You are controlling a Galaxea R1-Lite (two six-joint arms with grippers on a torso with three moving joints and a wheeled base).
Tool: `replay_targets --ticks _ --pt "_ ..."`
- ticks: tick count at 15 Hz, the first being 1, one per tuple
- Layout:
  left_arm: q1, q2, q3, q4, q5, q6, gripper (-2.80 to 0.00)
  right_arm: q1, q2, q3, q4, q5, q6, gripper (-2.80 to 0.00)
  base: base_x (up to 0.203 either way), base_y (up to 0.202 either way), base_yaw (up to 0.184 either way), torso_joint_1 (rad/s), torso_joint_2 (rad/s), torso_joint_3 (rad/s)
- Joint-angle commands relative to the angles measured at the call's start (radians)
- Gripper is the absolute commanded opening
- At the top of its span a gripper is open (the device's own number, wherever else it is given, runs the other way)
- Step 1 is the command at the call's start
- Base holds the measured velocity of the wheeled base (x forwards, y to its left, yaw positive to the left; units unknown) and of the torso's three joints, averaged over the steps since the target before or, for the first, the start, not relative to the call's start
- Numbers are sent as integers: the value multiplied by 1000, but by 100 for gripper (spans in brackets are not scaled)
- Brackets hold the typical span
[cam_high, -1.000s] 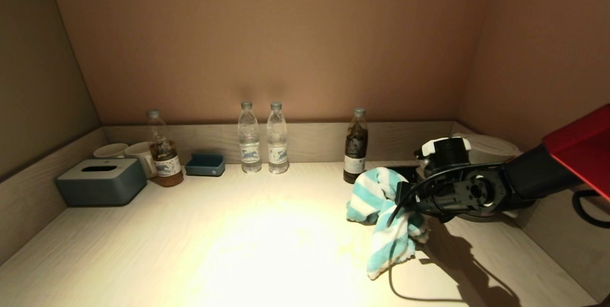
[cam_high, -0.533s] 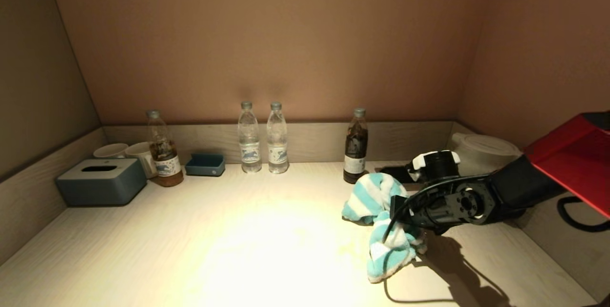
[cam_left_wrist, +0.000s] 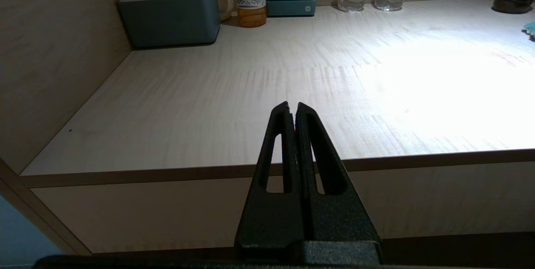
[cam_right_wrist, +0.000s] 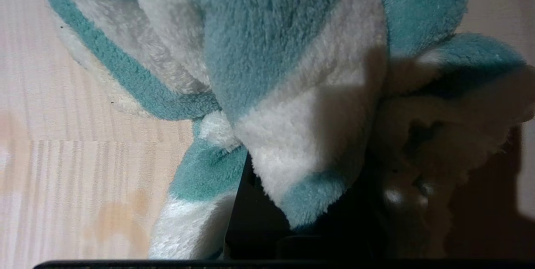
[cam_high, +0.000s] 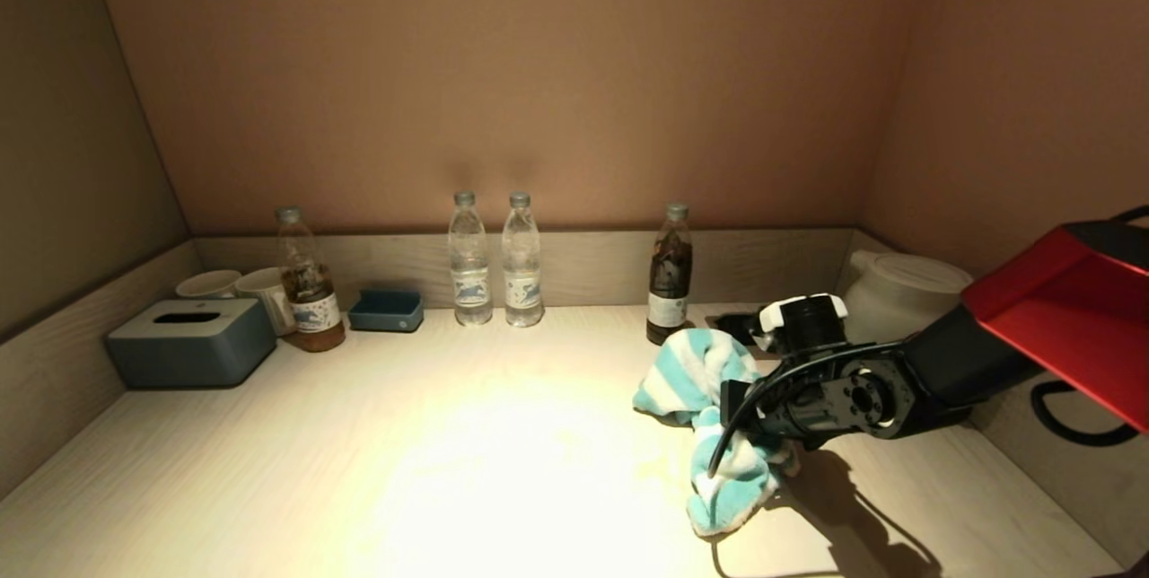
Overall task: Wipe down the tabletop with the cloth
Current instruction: Sweep the stains on the table
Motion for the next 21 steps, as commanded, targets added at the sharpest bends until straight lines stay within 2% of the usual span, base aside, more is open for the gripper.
replay_targets --ticks 1,13,17,21 --pt "0 0 0 0 0 0 -280 16 4 -1 1 2 2 -280 0 0 0 0 0 0" --pt "0 0 0 0 0 0 -280 107 0 -13 1 -7 -13 -280 0 0 0 0 0 0" --pt "0 0 0 0 0 0 -280 192 1 -53 3 -11 -33 -280 0 0 0 0 0 0" --pt "0 0 0 0 0 0 -280 237 24 -103 6 -13 -40 -280 0 0 0 0 0 0"
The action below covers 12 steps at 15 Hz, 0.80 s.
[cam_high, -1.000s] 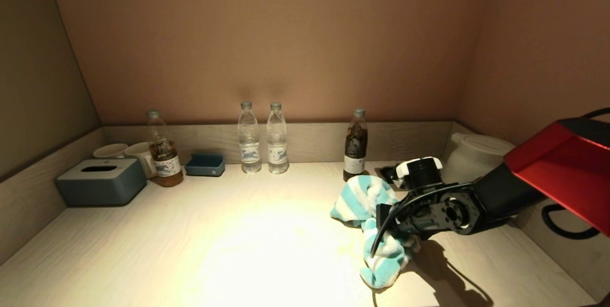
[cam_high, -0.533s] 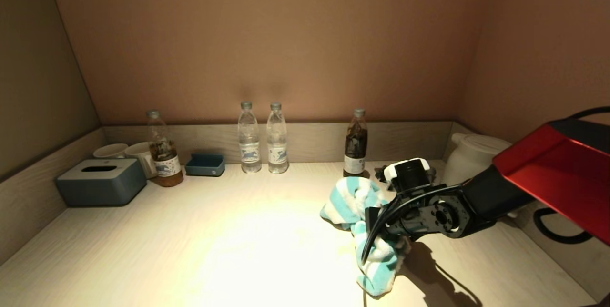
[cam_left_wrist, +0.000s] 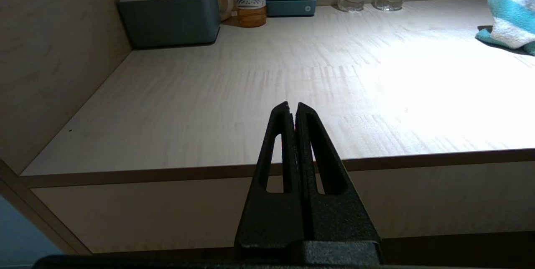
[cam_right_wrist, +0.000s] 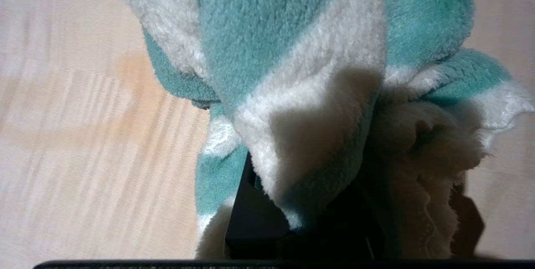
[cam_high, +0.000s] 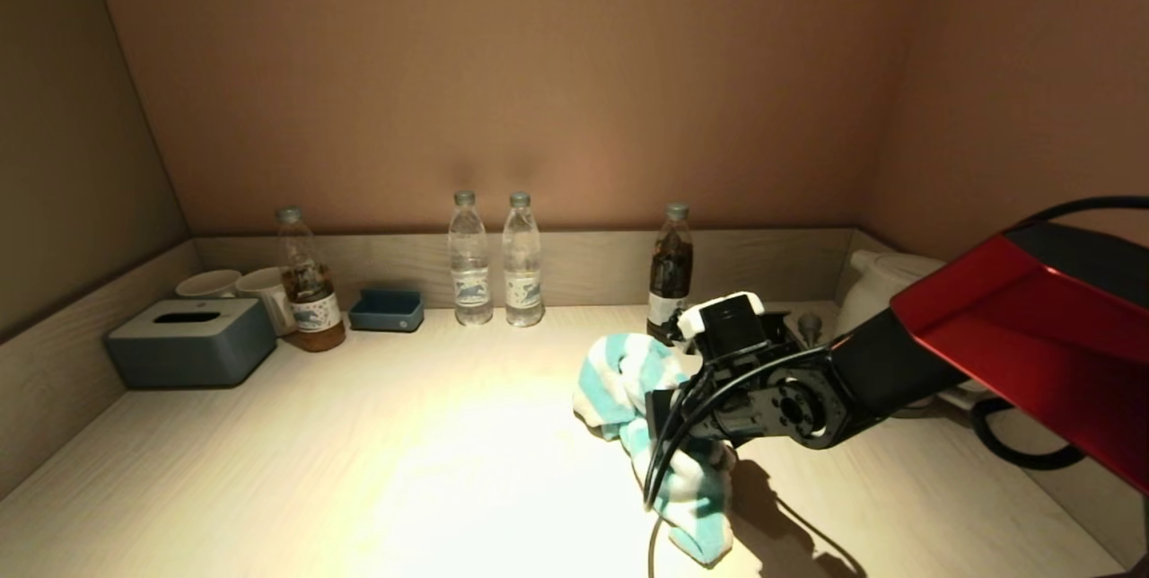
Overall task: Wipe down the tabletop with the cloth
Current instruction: Sweep the stains on the table
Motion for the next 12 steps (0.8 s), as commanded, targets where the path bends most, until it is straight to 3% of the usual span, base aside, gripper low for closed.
replay_targets --ticks 1,7,12 --pt "0 0 0 0 0 0 -280 36 25 -41 -2 -2 -3 -280 0 0 0 0 0 0" --pt "0 0 0 0 0 0 -280 94 85 -89 -4 -31 -35 -280 0 0 0 0 0 0" --pt "0 0 0 0 0 0 -280 223 112 -123 -6 -36 -105 -280 0 0 0 0 0 0"
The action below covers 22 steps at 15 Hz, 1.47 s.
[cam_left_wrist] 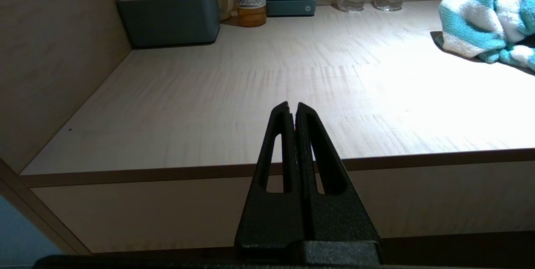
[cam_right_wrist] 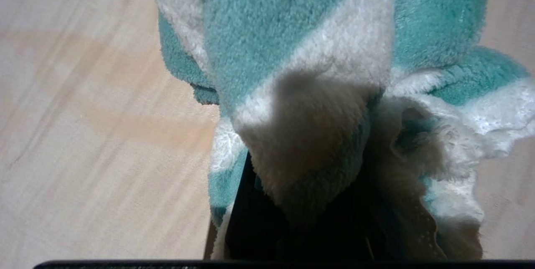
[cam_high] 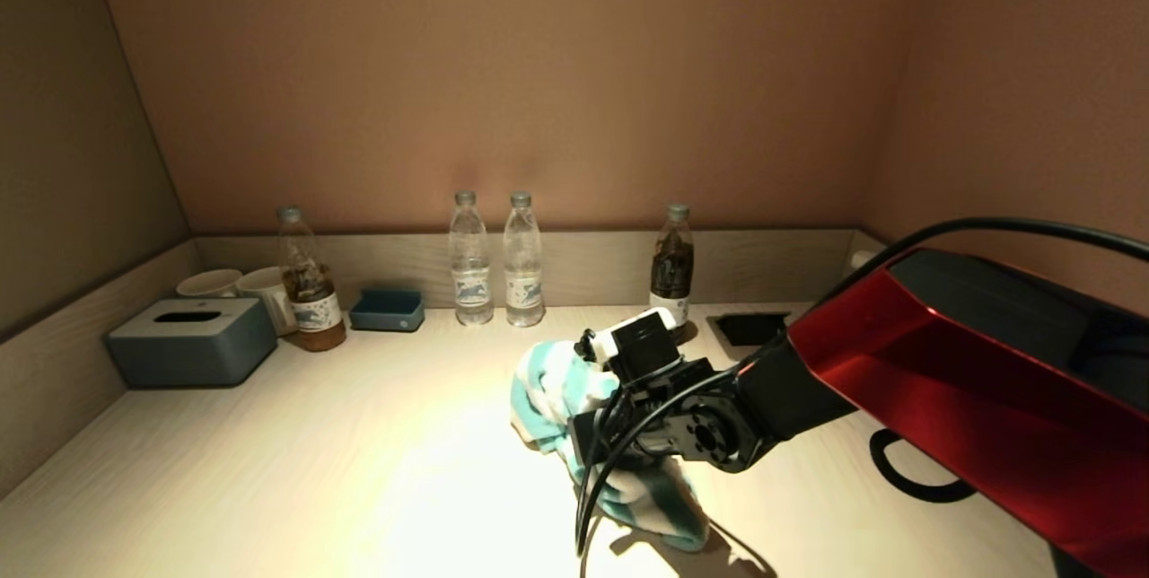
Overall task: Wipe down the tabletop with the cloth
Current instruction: Sweep the stains on the table
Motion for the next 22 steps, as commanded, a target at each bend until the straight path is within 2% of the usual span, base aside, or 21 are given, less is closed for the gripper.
replay_targets --ticks 1,7,12,17,20,22 --pt "1 0 0 0 0 1 -280 36 15 -12 0 2 -29 -280 0 0 0 0 0 0" --pt "1 0 0 0 0 1 -280 115 109 -140 0 1 -83 -280 0 0 0 0 0 0" --pt "1 0 0 0 0 1 -280 170 167 -220 0 -1 -93 -280 0 0 0 0 0 0" --pt "1 0 0 0 0 1 -280 243 191 -250 -1 -22 -165 -280 0 0 0 0 0 0" --pt "1 0 0 0 0 1 -280 293 194 -262 0 -28 -176 -280 0 0 0 0 0 0" --pt "1 0 0 0 0 1 -280 294 194 -262 0 -28 -176 -280 0 0 0 0 0 0"
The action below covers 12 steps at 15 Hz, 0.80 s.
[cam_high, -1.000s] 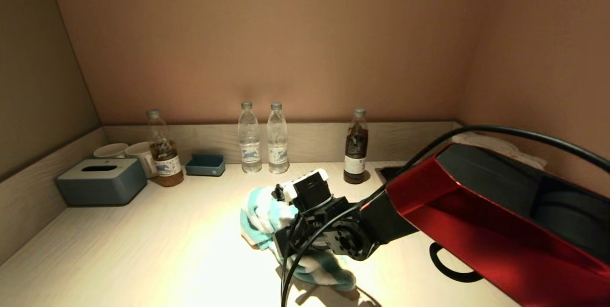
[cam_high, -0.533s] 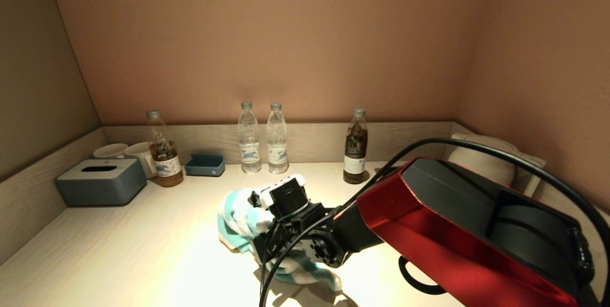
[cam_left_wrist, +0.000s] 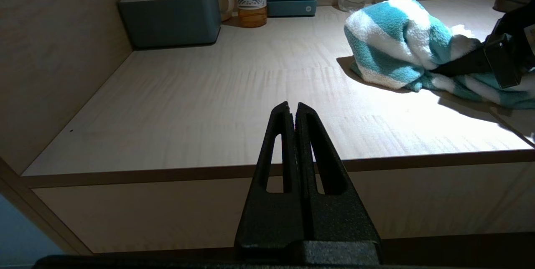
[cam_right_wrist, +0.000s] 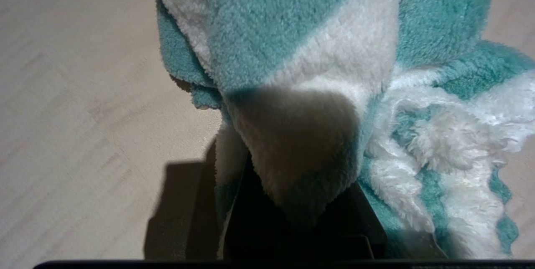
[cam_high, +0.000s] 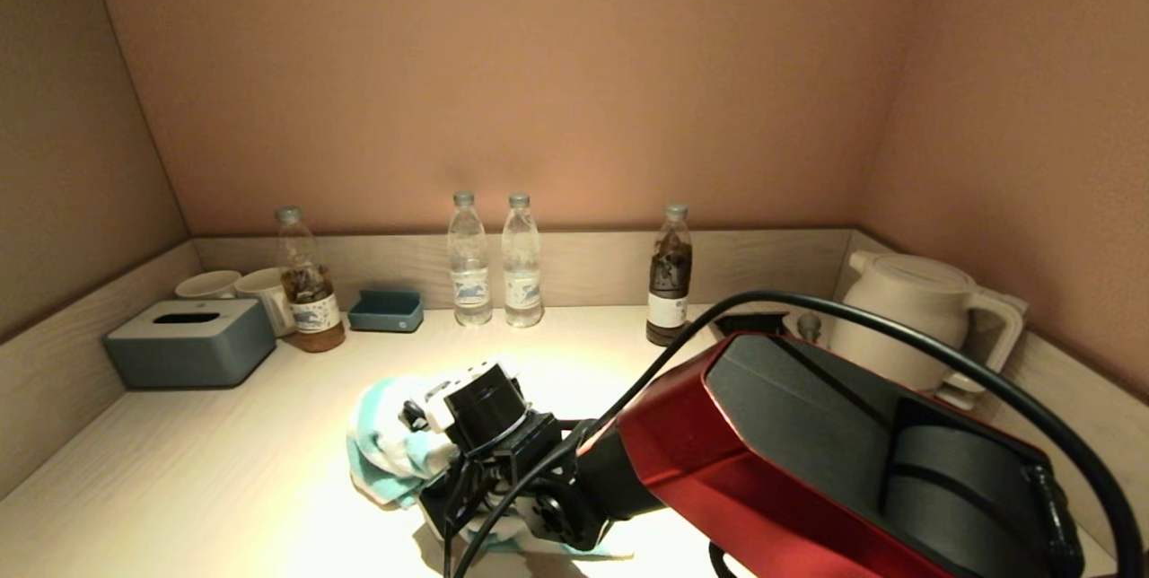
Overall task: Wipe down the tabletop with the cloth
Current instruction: Sweep the stains on the table
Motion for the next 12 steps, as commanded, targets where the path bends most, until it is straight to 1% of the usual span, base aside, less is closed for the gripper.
replay_targets --ticks 1,4,5,6,7,8,10,12 --pt "0 0 0 0 0 0 -280 7 6 -1 0 1 0 -280 0 0 0 0 0 0" --pt "0 0 0 0 0 0 -280 7 6 -1 0 1 0 -280 0 0 0 0 0 0" --pt "0 0 0 0 0 0 -280 31 -9 20 0 0 0 -280 0 0 0 0 0 0" --pt "0 0 0 0 0 0 -280 73 -28 49 -1 -1 0 -280 0 0 0 0 0 0" --pt "0 0 0 0 0 0 -280 86 -44 73 -3 -1 0 -280 0 0 0 0 0 0" --pt "0 0 0 0 0 0 -280 93 -61 113 -15 -1 -1 -280 0 0 0 0 0 0" --pt "0 0 0 0 0 0 -280 99 -75 142 -44 -1 -10 -280 0 0 0 0 0 0" --pt "0 0 0 0 0 1 -280 101 -98 227 -98 -2 -27 -280 0 0 0 0 0 0"
